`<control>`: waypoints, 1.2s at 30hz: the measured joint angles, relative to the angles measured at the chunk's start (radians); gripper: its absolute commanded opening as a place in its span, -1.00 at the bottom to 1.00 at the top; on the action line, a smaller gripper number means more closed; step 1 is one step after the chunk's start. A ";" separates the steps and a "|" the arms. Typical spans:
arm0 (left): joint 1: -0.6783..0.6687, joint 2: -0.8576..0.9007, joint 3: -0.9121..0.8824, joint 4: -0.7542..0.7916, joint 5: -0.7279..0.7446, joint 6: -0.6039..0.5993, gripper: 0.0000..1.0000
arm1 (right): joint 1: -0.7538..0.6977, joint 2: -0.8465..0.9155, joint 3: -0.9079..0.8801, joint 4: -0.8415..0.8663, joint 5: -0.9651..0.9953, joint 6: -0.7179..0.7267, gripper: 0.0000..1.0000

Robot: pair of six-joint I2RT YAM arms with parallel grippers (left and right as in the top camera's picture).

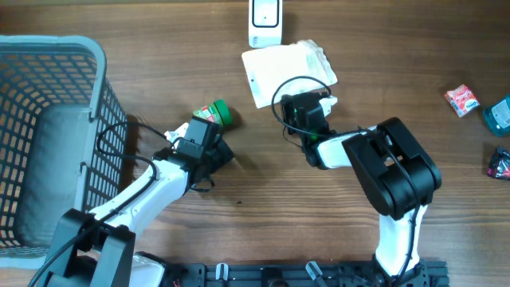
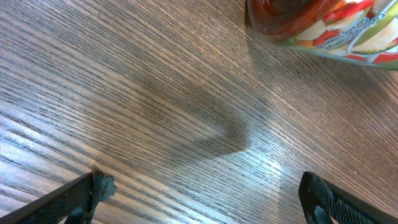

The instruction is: Scan the item barcode

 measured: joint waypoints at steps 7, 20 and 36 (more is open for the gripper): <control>0.000 0.000 0.000 0.000 0.000 0.001 1.00 | 0.000 -0.002 0.000 0.000 0.011 -0.002 -0.90; 0.000 0.000 0.000 0.001 -0.001 0.004 1.00 | -0.011 -0.484 -0.094 -0.583 0.127 -0.314 -0.90; 0.000 0.002 -0.010 0.066 -0.003 0.005 1.00 | -0.042 -0.841 -0.101 -1.182 0.034 -0.409 1.00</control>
